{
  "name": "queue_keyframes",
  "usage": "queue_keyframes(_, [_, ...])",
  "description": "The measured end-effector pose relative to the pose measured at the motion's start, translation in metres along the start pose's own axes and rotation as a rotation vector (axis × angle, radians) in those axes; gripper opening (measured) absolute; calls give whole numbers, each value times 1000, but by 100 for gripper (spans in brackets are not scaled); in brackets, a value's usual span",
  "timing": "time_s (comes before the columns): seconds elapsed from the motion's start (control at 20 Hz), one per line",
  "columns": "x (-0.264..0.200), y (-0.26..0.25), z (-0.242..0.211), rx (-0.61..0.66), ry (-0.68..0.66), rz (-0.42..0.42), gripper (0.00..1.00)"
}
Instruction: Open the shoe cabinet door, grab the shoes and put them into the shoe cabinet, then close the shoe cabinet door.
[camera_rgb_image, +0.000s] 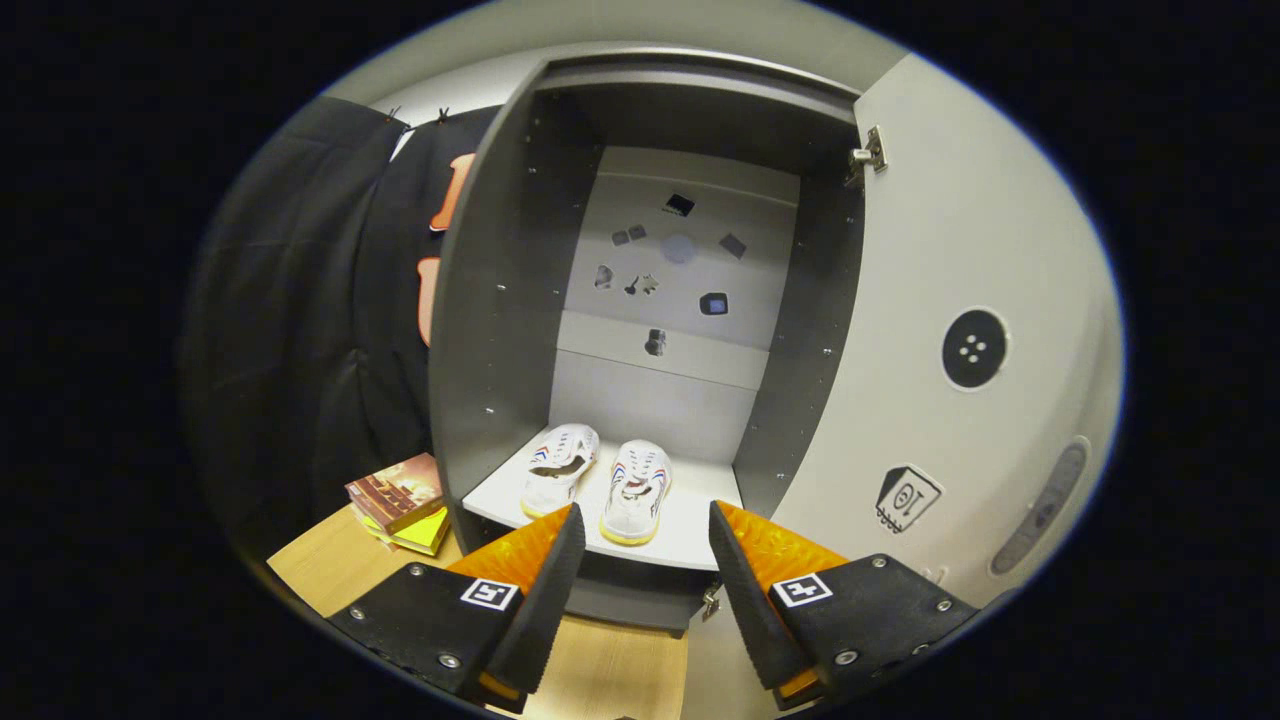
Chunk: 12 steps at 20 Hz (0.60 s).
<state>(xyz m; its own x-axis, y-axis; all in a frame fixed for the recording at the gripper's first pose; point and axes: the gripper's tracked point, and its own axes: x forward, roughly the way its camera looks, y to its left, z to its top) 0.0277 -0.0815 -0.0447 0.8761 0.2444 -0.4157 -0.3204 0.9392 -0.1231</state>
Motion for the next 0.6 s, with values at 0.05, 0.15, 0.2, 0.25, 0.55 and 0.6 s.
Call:
queue_keyframes(0.05, [-14, 1, -1, -16, -12, -3, 80])
queue_keyframes(0.15, [-40, -1, -1, -39, -41, -12, 83])
queue_keyframes(0.2, [-56, 2, 0, -40, -50, 3, 83])
queue_keyframes(0.25, [-67, 6, 1, -35, -63, 15, 85])
queue_keyframes(0.55, [-132, 3, -7, -22, -109, 101, 90])
queue_keyframes(0.6, [-139, -3, -9, -21, -110, 102, 91])
